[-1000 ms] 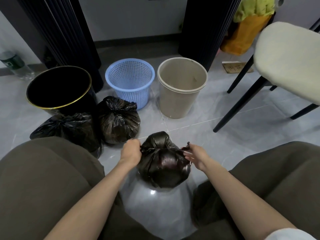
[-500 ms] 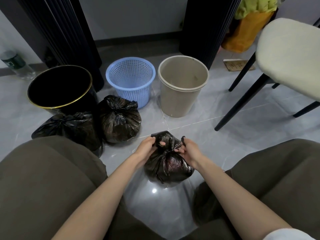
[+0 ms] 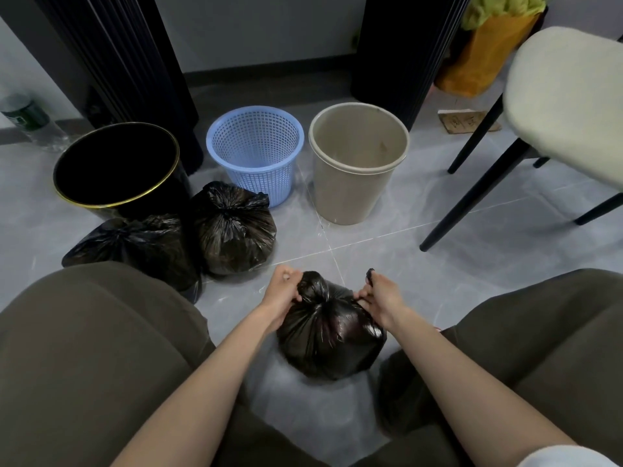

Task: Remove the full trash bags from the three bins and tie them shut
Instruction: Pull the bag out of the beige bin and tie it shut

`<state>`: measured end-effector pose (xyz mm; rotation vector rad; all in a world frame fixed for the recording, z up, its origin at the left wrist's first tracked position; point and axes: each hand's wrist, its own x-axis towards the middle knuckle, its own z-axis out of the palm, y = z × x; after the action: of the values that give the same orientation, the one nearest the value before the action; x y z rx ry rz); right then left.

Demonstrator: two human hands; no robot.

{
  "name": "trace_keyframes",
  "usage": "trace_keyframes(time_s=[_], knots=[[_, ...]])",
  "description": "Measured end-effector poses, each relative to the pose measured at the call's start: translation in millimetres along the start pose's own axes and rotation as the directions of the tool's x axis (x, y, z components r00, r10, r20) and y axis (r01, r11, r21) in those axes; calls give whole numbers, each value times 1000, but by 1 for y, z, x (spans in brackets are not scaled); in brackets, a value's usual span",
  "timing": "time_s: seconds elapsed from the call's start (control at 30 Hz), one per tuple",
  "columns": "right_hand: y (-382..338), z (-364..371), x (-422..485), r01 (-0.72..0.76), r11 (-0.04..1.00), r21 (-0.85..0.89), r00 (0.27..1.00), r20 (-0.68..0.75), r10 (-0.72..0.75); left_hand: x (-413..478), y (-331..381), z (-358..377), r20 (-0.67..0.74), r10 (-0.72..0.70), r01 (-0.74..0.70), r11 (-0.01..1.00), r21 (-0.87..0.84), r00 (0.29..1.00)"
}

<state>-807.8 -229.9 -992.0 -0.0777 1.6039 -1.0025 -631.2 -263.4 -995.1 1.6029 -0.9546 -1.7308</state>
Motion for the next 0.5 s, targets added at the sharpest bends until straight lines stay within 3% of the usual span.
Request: trace_keyframes(time_s=[0.07,0.13,0.27,0.37,0.5], knots=[[-2,4,-4,-9,1000,1,997,71,9,-5,4,5,146,148,-176,962,210,978],[-4,8,-6,-36,999,-14,992,118,37,-6,1,10,300,196,-312,856,413,934],[-8,10,-8,19,999,-37,983,181,-12,-7,-12,11,338,223,-403,586,703,914],[-10,13,-12,69,992,-108,974,224,-43,-7,-20,10,305,227,-380,571,728,925],[-10,18,-16,122,988,-97,978,184,-103,-6,-26,11,298,231,-375,654,657,926]])
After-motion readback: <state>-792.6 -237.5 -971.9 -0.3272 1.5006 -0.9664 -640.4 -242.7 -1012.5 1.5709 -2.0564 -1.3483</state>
